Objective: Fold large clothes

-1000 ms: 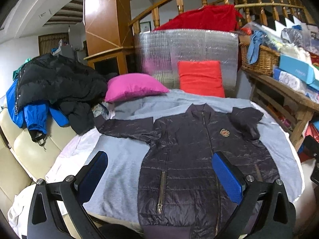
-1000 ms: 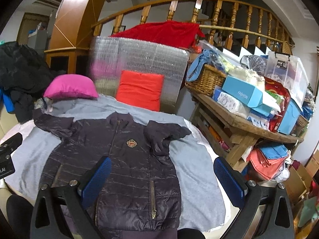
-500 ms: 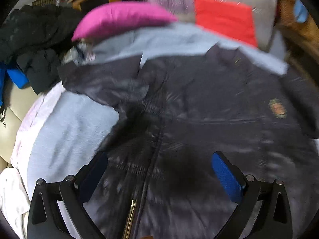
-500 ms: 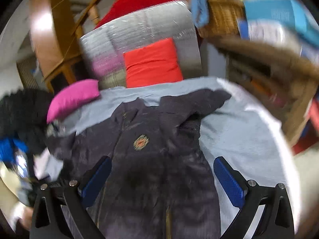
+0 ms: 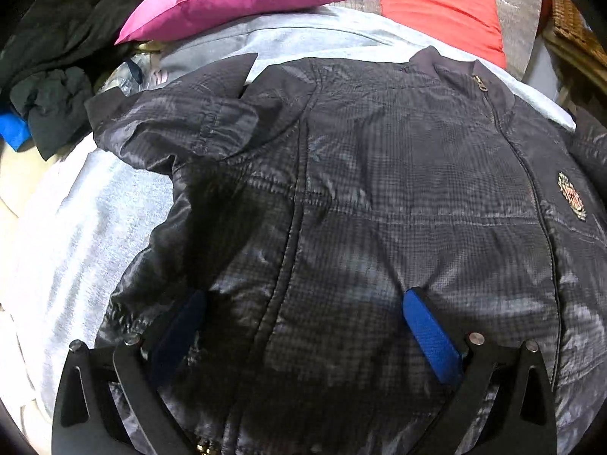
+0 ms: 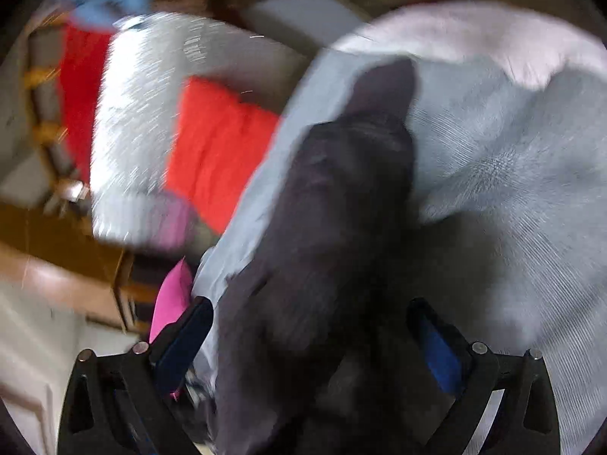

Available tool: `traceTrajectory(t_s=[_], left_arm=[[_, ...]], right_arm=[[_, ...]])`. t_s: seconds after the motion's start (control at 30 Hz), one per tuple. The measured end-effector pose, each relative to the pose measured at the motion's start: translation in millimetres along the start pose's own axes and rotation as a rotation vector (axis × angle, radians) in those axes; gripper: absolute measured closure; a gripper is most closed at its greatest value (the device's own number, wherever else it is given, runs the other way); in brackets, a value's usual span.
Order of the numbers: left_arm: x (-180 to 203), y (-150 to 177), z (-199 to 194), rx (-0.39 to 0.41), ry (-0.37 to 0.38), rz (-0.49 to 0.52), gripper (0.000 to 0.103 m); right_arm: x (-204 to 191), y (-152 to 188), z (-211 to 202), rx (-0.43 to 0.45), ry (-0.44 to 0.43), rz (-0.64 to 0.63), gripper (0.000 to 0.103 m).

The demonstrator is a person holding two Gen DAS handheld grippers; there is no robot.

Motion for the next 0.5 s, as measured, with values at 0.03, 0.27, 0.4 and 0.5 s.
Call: traceTrajectory(t_s=[0.03, 0.27, 0.4, 0.5], left_arm=[[0.3, 1.3, -0.3, 0.006, 0.000, -0.003, 0.000], [1.5, -5.6, 0.2, -0.039, 0.030, -0.003, 0.000], [-10.5, -20.6, -7.7, -0.025, 0.025, 0.000, 0.000], [-34.2, -33.5, -27.4, 0.053, -0.024, -0.050, 0.000]], right_arm=[[2.3, -5.5, 7.1, 0.007, -0.019, 0.034, 0.003], [-14.5, -15.5, 29.3, 0.097, 0.082, -0.072, 0.074], [-67.0, 13.3, 3.4, 0.188, 0.040, -0.252, 0.086], [-105.7, 56.6, -6.9, 0.176, 0.010, -0.378, 0.086]])
Point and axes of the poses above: each gripper's, at about its wrist camera, not at the fingertips, and z roughly the way its jaws point, x to its right, y to its underside, the point moved 10 cm from there along z, roughly the way its jaws point, and after that the axes turned 14 degrees about z, right-handed, at the moved point
